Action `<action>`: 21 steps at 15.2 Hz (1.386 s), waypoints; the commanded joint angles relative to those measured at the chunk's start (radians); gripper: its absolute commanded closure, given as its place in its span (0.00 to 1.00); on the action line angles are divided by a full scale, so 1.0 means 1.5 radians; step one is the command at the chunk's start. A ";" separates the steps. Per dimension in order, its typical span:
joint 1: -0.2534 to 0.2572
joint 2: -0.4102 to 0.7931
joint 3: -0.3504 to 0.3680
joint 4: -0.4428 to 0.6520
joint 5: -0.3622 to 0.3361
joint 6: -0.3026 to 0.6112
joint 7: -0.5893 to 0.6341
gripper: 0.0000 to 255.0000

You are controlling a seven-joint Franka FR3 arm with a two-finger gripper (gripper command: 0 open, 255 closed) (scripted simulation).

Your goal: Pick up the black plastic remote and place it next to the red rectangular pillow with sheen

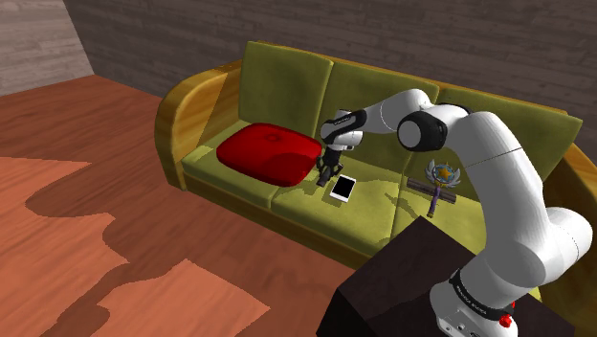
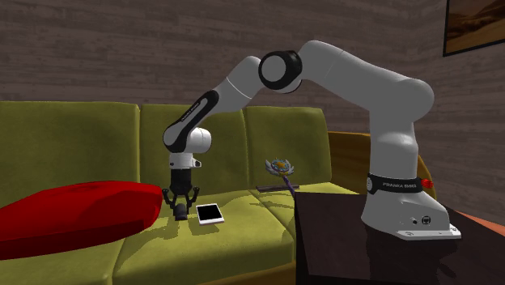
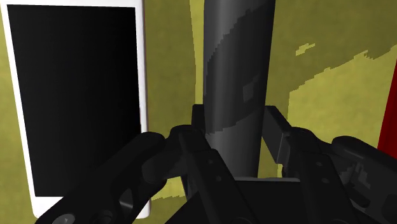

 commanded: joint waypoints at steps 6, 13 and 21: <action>0.000 0.000 0.000 0.000 0.000 0.000 0.000 0.00; -0.004 -0.043 -0.006 -0.006 -0.005 -0.037 0.002 0.00; -0.005 -0.054 -0.007 -0.006 -0.007 -0.048 0.003 0.00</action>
